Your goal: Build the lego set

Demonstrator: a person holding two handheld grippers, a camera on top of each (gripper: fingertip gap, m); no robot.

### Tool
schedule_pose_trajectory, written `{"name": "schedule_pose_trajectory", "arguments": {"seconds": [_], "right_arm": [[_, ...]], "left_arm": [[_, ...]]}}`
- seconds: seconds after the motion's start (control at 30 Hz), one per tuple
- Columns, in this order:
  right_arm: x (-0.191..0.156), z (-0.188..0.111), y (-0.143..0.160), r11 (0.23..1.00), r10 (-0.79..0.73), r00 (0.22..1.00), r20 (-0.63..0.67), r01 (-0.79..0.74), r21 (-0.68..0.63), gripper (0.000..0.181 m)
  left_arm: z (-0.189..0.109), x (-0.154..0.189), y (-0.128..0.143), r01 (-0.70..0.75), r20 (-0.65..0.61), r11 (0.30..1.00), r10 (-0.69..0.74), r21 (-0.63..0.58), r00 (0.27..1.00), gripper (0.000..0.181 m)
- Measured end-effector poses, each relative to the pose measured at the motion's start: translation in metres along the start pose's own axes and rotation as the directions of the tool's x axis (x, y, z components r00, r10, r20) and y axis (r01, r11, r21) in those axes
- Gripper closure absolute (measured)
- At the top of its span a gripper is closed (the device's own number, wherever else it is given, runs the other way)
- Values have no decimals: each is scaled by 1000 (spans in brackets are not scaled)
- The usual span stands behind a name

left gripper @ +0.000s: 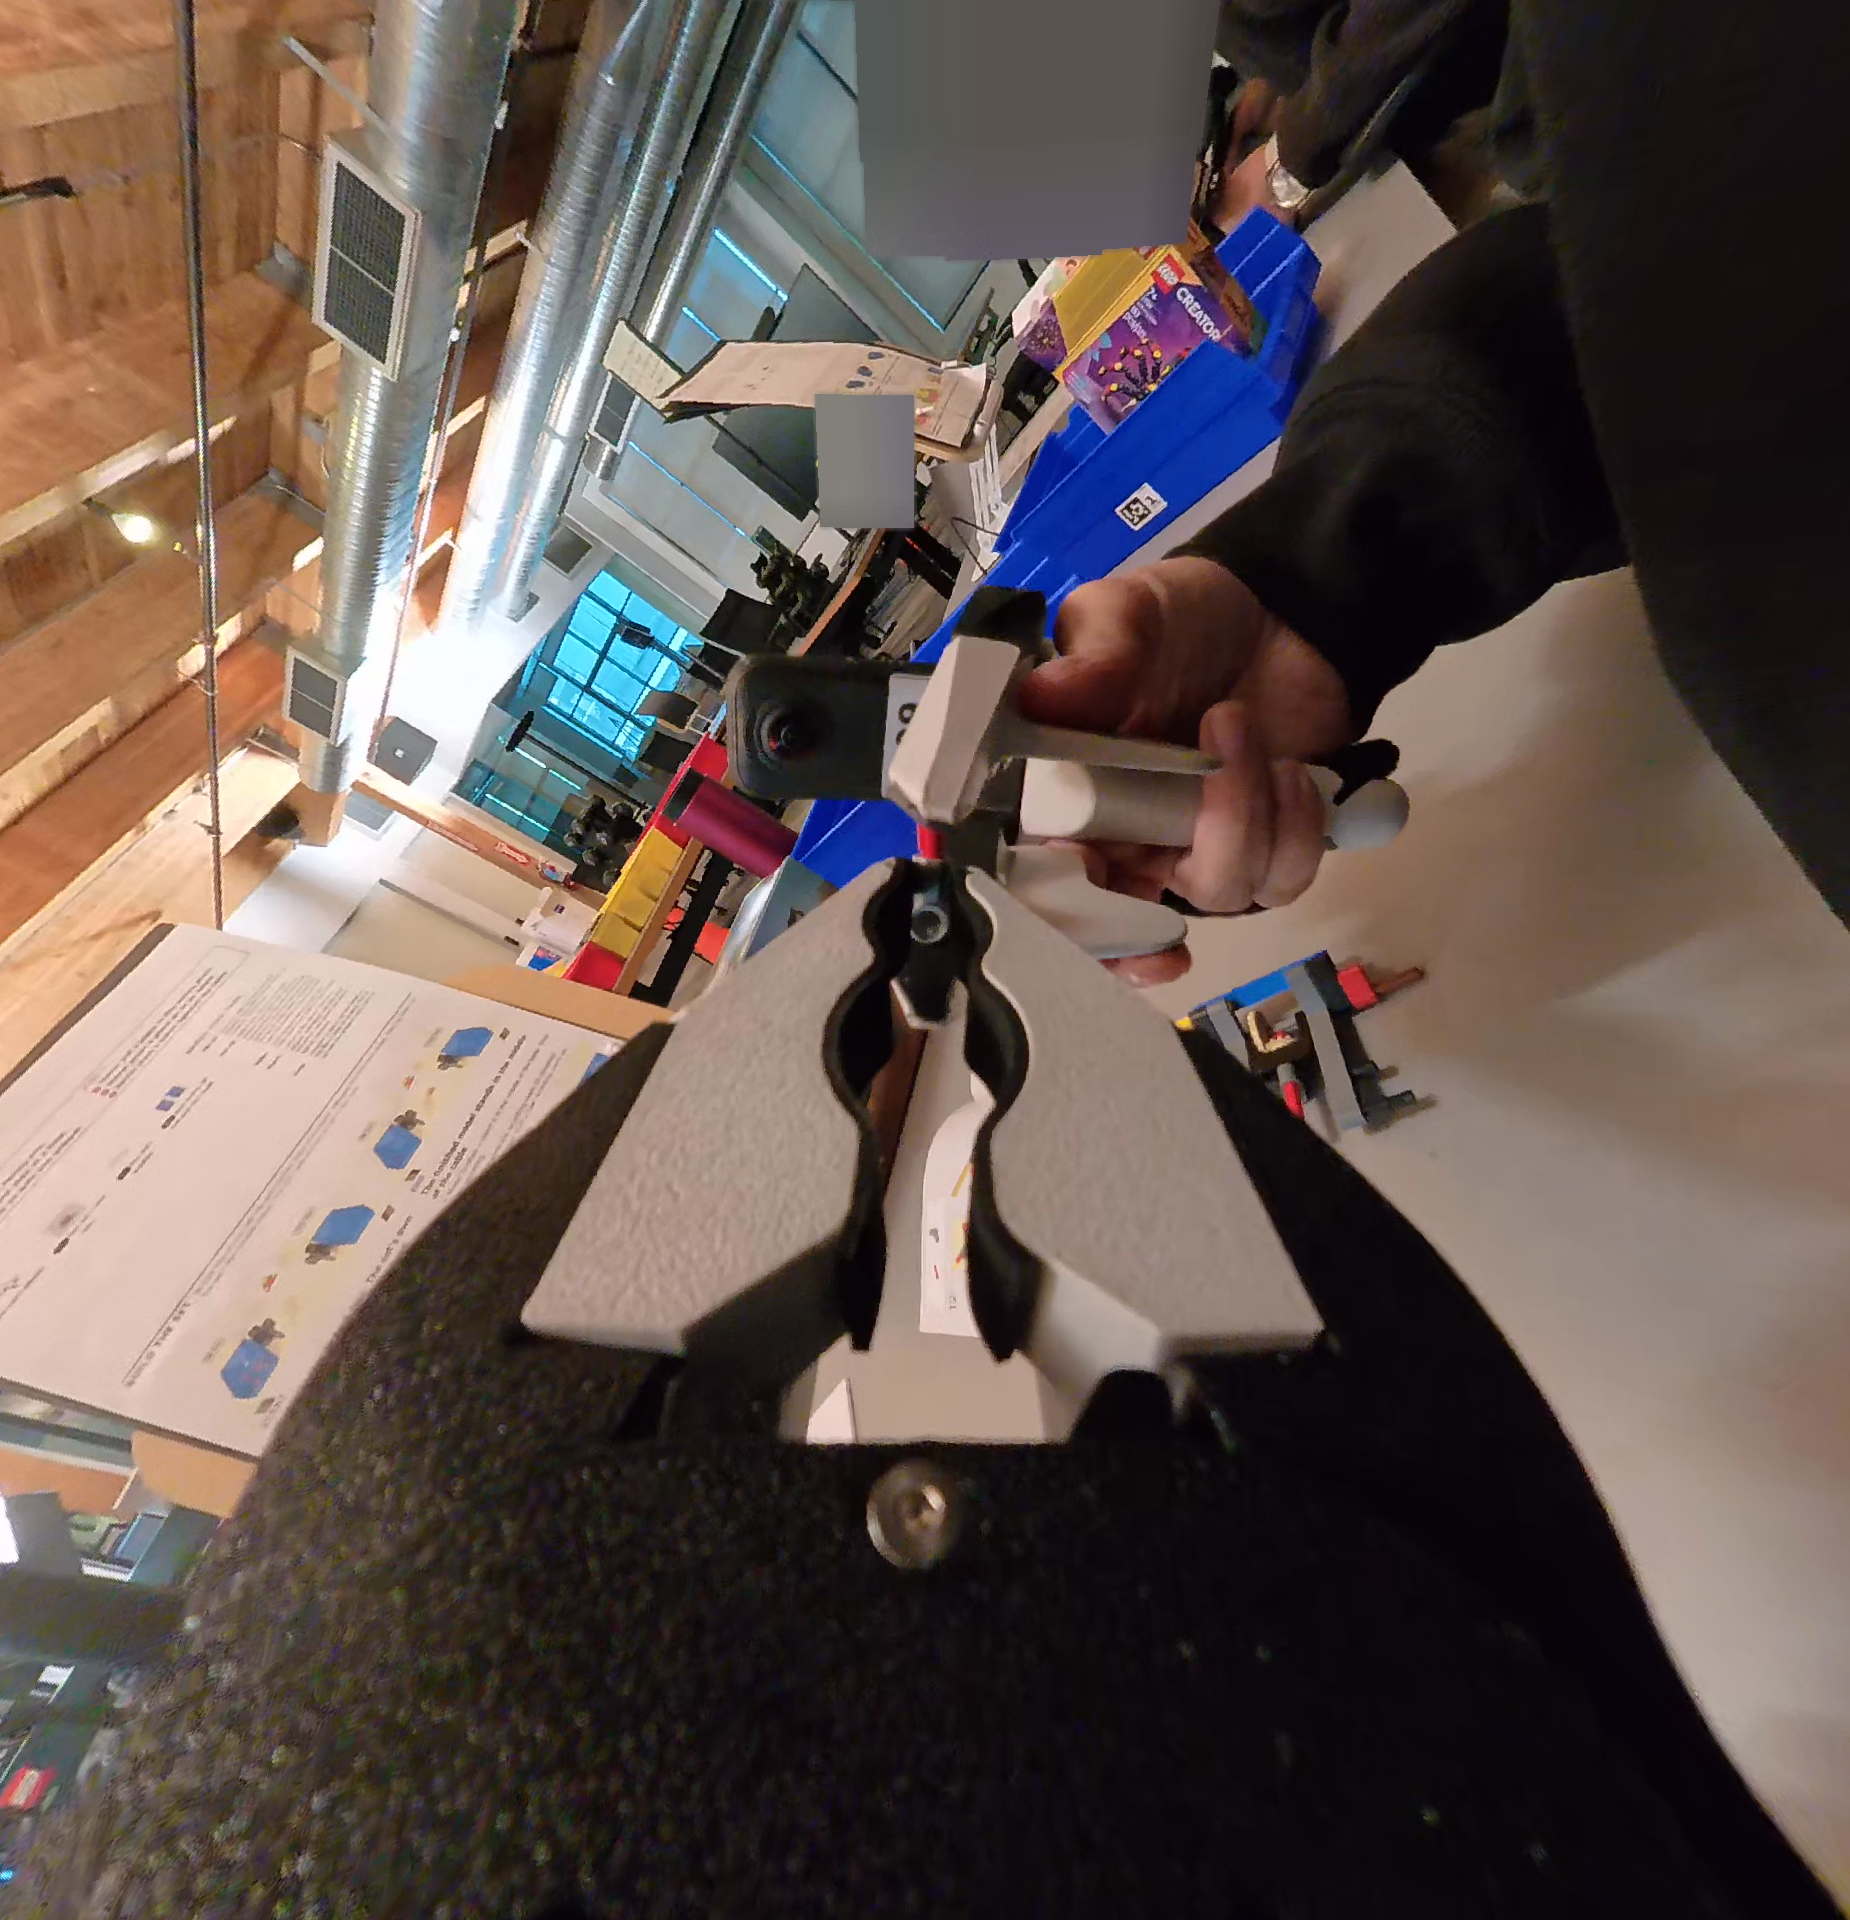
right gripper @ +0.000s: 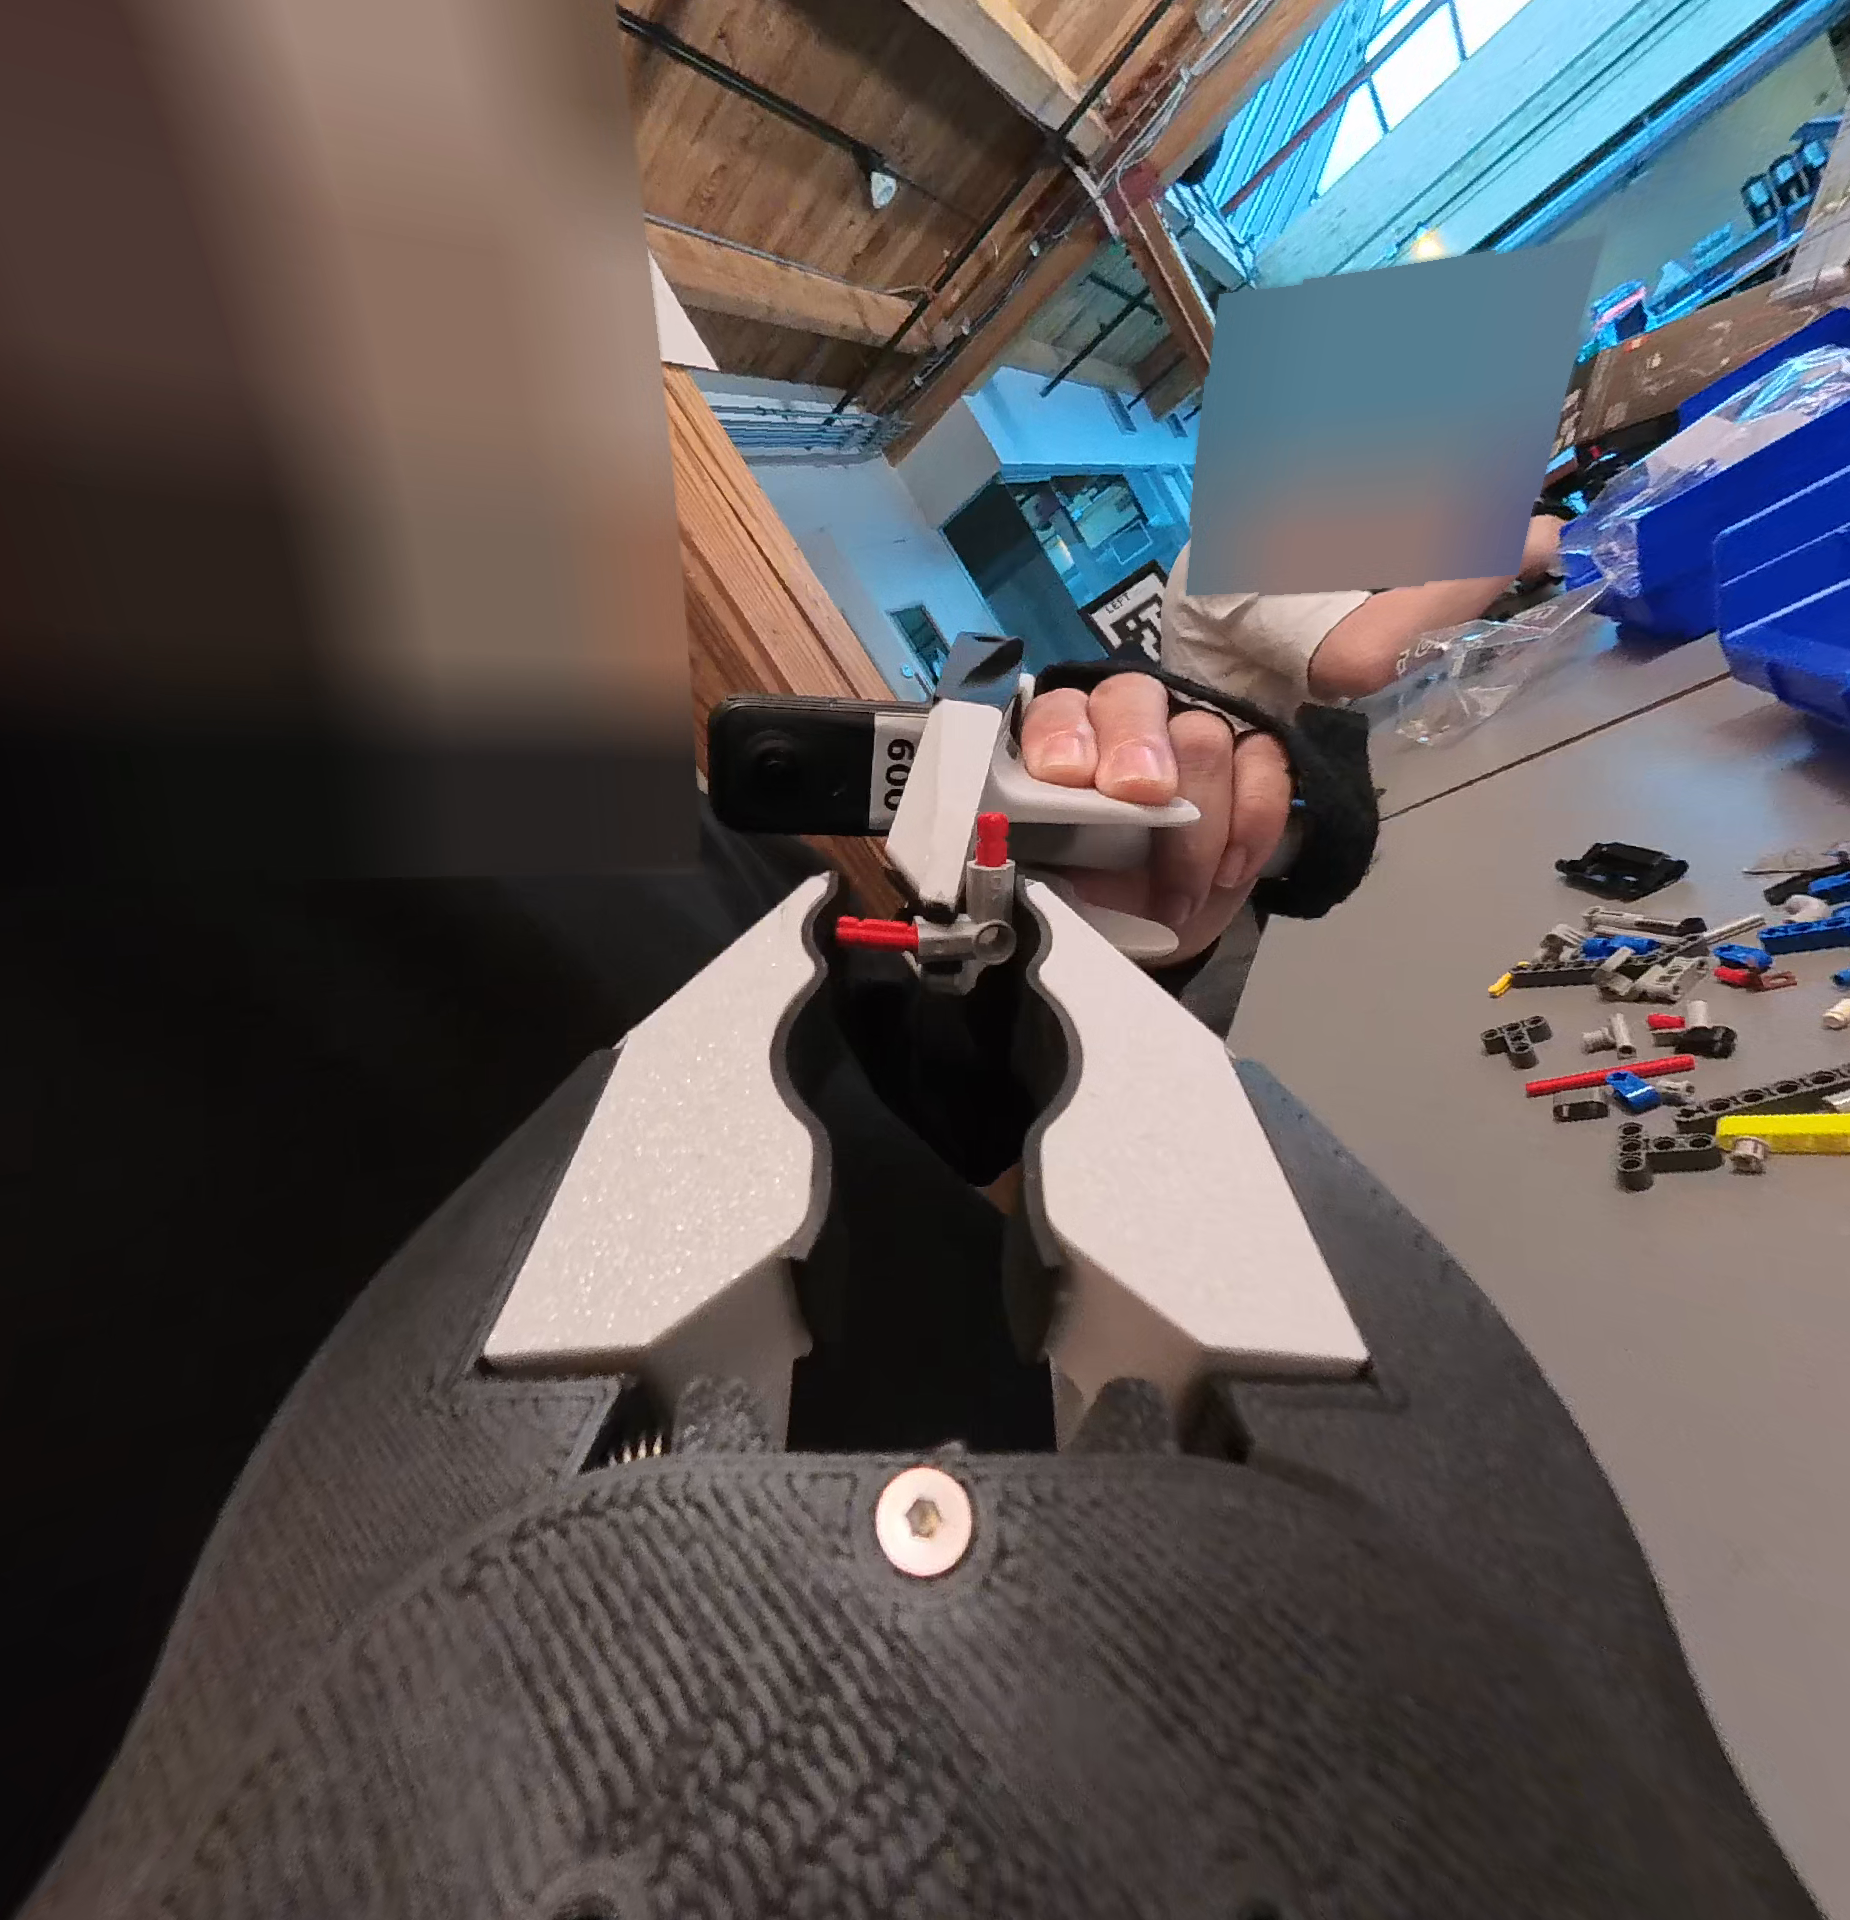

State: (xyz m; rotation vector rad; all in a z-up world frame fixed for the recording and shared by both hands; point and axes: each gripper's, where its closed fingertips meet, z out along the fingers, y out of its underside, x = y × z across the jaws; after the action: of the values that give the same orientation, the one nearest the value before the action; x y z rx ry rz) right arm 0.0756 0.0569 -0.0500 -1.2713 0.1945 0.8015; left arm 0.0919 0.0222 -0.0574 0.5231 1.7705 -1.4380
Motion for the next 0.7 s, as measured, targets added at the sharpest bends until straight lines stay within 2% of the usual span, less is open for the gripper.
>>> {"name": "schedule_pose_trajectory", "arguments": {"seconds": [0.33,0.4,0.47,0.5,0.57,0.63,0.7], "right_arm": [[5,-3,-2,998,51,999,-2,-51,33,152],[12,-6,-4,993,97,995,-21,-96,65,152],[16,-11,-8,993,68,996,-59,-63,95,149],[18,-14,-9,995,46,994,-95,-37,90,146],[25,-24,-12,997,-39,978,-204,53,61,138],[35,-38,-15,984,-169,922,-348,175,-15,139],[43,-52,-25,937,-341,802,-490,331,-112,143]], "left_arm": [[2,0,7,28,8,1000,-28,-6,1000,177],[4,-1,14,102,14,995,-101,-14,995,177],[6,-8,18,275,57,961,-276,23,960,177],[6,-12,21,393,63,918,-396,54,916,177],[3,-25,32,625,75,770,-636,127,768,177],[-2,-34,39,817,-14,538,-833,206,552,177],[-5,-42,46,931,-140,246,-947,268,290,177]]}}
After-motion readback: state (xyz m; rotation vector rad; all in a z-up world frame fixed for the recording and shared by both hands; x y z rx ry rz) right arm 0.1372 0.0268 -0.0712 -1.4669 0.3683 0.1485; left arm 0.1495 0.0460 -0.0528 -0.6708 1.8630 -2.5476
